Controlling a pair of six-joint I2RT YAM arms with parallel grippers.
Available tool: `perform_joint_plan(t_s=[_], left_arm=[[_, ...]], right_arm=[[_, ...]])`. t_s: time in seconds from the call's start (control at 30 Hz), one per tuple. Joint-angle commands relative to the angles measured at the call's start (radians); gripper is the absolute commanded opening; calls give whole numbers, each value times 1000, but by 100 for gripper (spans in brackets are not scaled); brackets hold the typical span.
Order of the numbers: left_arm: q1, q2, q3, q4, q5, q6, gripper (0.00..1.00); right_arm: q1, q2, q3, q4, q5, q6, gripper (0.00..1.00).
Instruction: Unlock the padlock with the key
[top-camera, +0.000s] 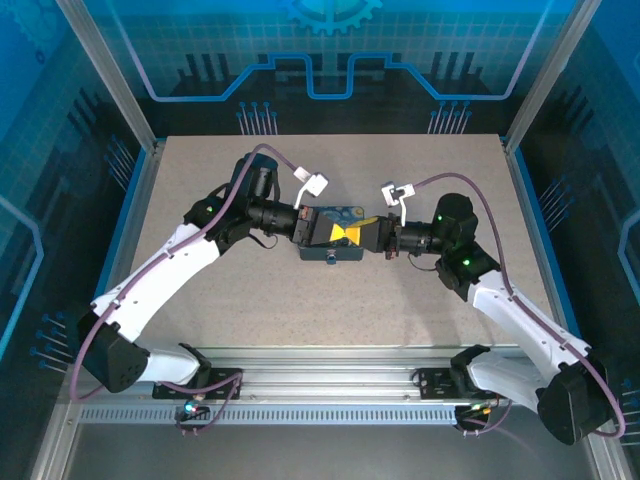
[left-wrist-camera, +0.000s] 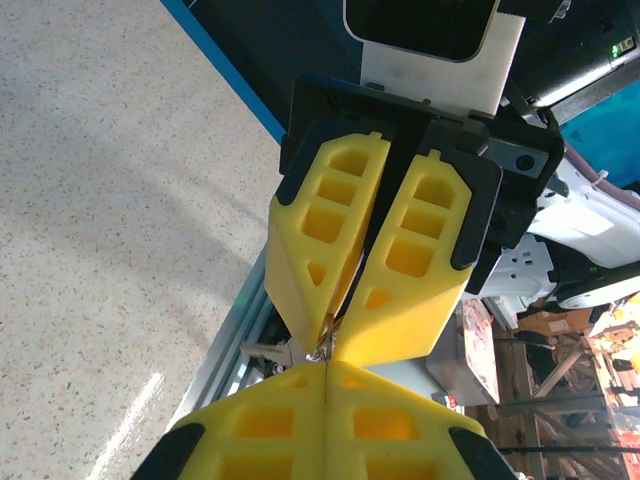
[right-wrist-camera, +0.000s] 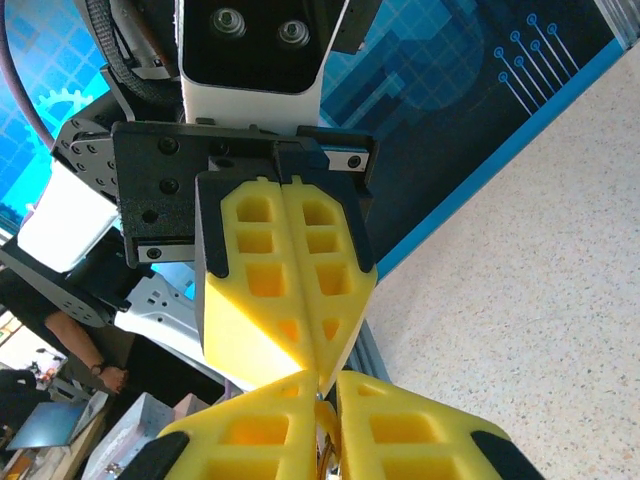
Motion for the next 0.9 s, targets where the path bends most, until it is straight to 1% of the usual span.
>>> perform_joint_plan(t_s=[0.0,0.1,0.2,0.23,0.27,0.33,0.37,0.43,0.5,0.57,0.63,0.67,0.77,0.87], left_arm=[[-2,-18,-11,26,-8,-19,0],[-2,-19,-15,27,-9,-21,0],[0,-20,-16,28,-20,-23,0],[2,-21,-17,30,-24,-26,0],[6,-21,-18,32,-37,-34,3],[25,-28,-32,50,-64,-63,28],[39,-33,-46,67,-75,-87,42],[63,-44,-71,98,-87,-126,48],[82,-57,-90,107,-129,-152,58],[94,-64,-102,107,-156,-167,61],[103,-62,-100,85,-201,-186,69],[108,-59,-96,68,-223,-196,71],[128,-54,-98,52,-266,-244,71],[154,-57,-117,59,-300,-308,72]], right_arm=[[8,-28,30,-7,-42,-21,12],[5,-32,30,-10,-46,-27,0],[5,-38,32,-23,-47,-45,0],[4,-40,37,-54,-41,-58,0],[4,-43,46,-88,-31,-79,0],[5,-52,66,-164,-2,-131,0],[5,-57,80,-215,23,-165,0],[6,-65,112,-311,72,-224,0],[15,-65,158,-428,149,-311,0],[33,-57,196,-529,244,-394,0],[60,-38,240,-622,364,-487,0],[72,-22,264,-663,429,-524,0],[101,20,314,-718,610,-606,0],[127,54,350,-725,777,-685,0]])
